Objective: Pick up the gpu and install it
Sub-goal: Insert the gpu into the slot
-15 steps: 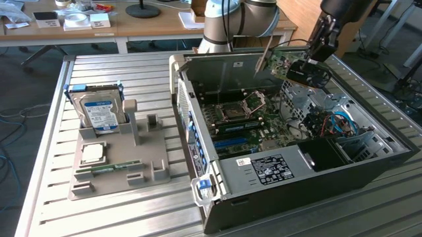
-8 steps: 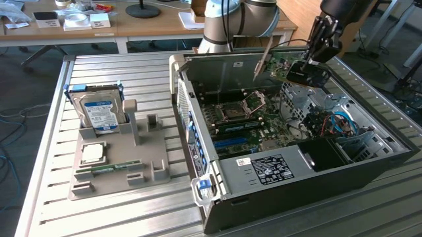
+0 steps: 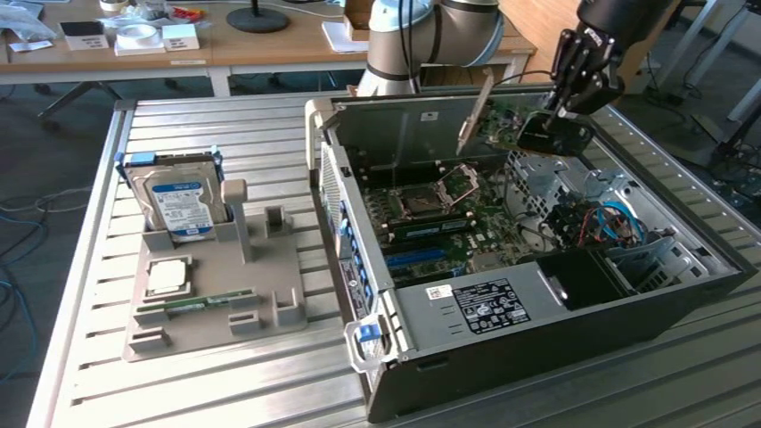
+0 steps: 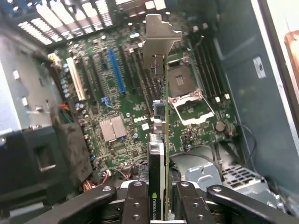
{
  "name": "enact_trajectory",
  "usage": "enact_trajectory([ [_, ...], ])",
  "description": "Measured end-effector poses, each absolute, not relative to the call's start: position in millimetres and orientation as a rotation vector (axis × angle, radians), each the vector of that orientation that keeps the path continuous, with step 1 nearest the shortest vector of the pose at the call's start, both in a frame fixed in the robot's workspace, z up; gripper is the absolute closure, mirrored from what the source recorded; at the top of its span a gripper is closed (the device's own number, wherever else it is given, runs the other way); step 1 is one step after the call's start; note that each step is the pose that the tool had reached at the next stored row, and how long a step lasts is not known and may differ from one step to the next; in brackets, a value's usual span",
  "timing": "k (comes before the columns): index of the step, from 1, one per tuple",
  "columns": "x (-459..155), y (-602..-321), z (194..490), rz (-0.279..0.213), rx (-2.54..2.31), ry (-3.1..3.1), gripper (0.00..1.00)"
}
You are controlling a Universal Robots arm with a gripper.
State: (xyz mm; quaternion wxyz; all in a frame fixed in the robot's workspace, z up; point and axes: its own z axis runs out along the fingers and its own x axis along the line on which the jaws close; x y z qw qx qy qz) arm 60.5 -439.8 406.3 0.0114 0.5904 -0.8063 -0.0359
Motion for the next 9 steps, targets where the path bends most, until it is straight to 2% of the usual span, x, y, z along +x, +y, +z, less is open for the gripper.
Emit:
enact_trajectory([
  [9,60.5,-439.8,405.6,-0.109,2.037,-2.352,0.73],
])
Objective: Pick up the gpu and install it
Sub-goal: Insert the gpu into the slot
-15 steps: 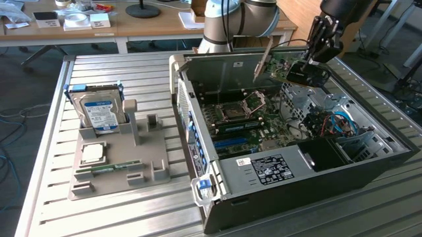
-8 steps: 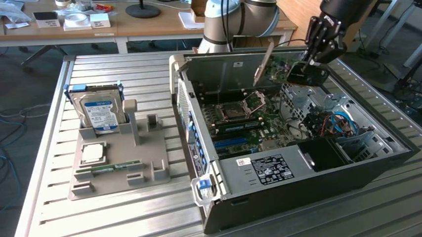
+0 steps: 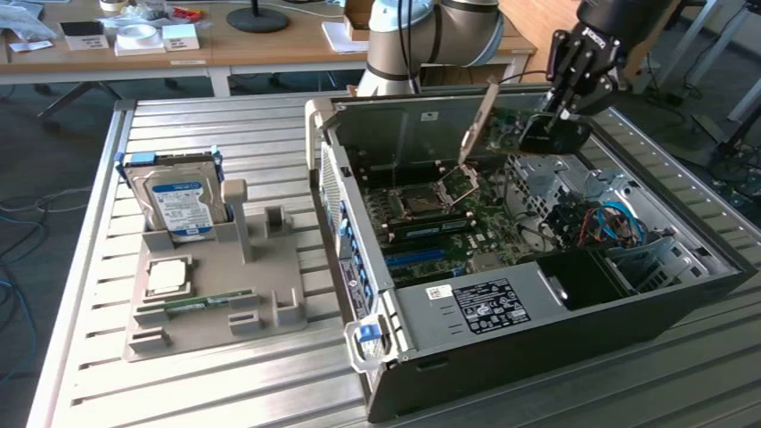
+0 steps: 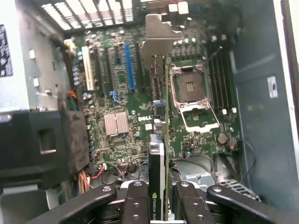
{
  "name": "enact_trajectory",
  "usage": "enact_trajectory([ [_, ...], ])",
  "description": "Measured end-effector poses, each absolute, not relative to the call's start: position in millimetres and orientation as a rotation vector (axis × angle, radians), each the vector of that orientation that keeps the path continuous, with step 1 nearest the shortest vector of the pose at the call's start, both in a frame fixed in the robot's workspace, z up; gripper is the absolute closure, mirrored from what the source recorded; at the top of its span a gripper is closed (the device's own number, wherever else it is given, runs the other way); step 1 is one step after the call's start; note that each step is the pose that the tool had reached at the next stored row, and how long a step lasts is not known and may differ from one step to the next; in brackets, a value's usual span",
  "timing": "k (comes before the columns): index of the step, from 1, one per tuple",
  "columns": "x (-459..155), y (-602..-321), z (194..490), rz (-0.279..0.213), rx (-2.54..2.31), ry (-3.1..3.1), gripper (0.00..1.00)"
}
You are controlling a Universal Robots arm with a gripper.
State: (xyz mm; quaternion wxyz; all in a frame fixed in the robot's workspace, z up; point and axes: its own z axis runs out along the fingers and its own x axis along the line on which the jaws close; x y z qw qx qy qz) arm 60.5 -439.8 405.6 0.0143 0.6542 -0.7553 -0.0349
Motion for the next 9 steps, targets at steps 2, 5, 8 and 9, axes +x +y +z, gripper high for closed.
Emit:
enact_trajectory([
  [2,60.5,-439.8,405.4,-0.108,2.077,-2.314,0.73],
  [5,60.5,-439.8,405.4,-0.106,2.114,-2.279,0.73],
  [8,60.4,-439.6,405.2,-0.106,2.119,-2.274,0.73],
  [9,60.2,-439.4,404.9,-0.102,2.124,-2.273,0.73],
])
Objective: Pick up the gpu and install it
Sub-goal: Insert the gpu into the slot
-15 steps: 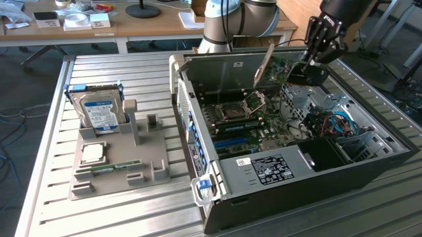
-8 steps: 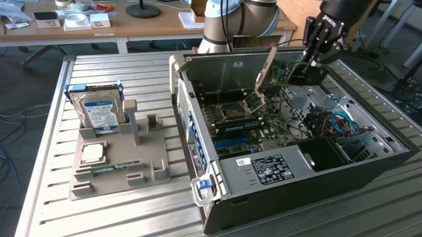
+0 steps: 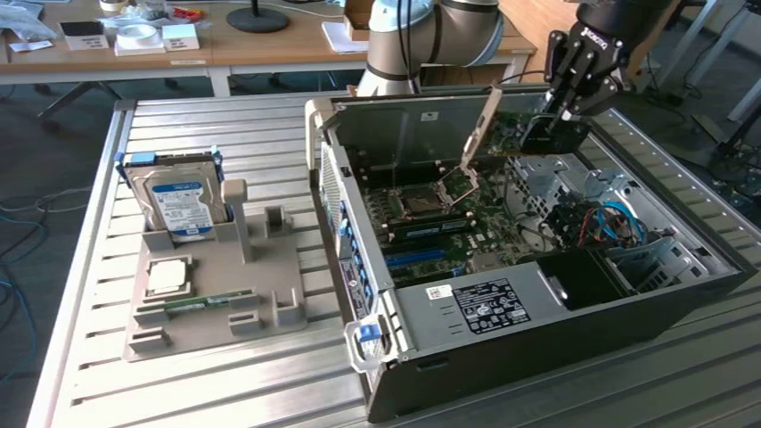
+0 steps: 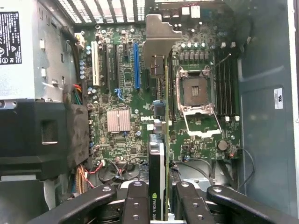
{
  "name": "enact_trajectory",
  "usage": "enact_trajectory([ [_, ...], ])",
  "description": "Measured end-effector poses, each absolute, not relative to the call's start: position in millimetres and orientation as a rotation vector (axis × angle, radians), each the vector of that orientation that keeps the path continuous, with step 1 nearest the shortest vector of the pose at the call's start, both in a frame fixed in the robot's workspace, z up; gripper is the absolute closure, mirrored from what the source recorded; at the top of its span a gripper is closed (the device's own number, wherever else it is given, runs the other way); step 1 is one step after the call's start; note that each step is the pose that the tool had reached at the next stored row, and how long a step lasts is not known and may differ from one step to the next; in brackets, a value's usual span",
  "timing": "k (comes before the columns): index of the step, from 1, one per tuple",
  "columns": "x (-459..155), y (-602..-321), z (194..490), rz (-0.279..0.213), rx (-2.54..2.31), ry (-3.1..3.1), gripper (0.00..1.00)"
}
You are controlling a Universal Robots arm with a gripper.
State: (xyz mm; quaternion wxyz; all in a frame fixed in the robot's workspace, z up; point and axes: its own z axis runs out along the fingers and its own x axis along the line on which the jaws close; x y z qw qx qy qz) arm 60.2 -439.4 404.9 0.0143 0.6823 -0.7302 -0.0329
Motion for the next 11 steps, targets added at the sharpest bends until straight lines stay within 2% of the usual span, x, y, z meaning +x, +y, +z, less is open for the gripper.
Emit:
enact_trajectory([
  [11,57.2,-439.0,402.4,-0.041,2.186,-2.272,0.73],
])
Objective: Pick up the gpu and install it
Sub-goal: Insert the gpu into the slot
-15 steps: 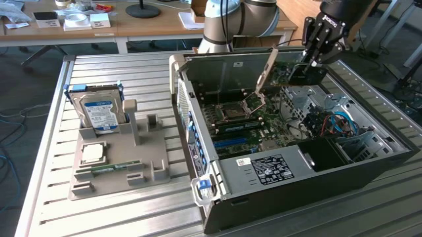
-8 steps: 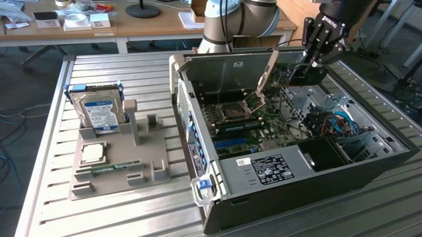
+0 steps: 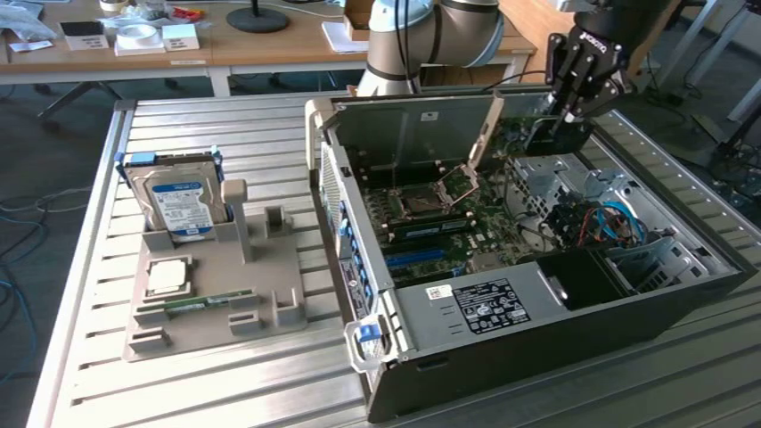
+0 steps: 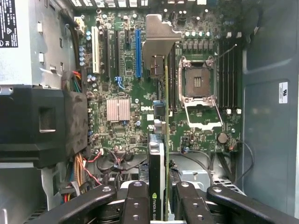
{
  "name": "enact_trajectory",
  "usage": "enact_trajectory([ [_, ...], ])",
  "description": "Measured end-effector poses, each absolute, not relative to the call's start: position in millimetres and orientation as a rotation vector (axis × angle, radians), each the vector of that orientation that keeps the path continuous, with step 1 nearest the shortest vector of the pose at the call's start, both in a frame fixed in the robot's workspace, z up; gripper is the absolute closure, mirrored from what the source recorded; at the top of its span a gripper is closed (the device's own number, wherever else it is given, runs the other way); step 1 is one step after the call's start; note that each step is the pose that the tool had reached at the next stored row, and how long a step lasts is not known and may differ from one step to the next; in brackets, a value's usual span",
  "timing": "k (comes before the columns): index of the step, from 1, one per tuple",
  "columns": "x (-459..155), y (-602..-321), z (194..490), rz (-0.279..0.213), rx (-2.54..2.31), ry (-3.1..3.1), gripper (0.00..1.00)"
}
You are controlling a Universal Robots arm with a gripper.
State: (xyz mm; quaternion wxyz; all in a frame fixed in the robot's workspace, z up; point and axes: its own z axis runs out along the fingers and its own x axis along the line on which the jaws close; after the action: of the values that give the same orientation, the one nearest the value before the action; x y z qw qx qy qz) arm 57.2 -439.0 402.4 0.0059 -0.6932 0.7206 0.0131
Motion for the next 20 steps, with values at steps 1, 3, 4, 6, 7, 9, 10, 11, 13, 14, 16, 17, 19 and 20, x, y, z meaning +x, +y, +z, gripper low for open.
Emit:
enact_trajectory([
  [1,57,-439,402,0.041,-2.170,2.255,0.73],
  [3,56,-439,402,0.041,-2.170,2.255,0.73],
  [4,54,-439,402,0.041,-2.170,2.255,0.73],
  [6,50,-439,402,0.041,-2.170,2.255,0.73],
  [7,48,-439,402,0.039,-2.169,2.254,0.73],
  [9,42,-439,402,0.035,-2.167,2.252,0.73],
  [10,40,-439,402,0.034,-2.167,2.251,0.73],
  [11,38,-439,402,0.033,-2.166,2.251,0.73],
  [13,33,-439,402,0.031,-2.165,2.250,0.73],
  [14,30,-439,402,0.030,-2.165,2.250,0.73],
  [16,26,-439,402,0.029,-2.164,2.249,0.73],
  [17,23,-439,402,0.029,-2.164,2.249,0.73],
  [19,18,-439,401,0.028,-2.164,2.249,0.73],
  [20,16,-439,401,0.027,-2.164,2.248,0.73],
])
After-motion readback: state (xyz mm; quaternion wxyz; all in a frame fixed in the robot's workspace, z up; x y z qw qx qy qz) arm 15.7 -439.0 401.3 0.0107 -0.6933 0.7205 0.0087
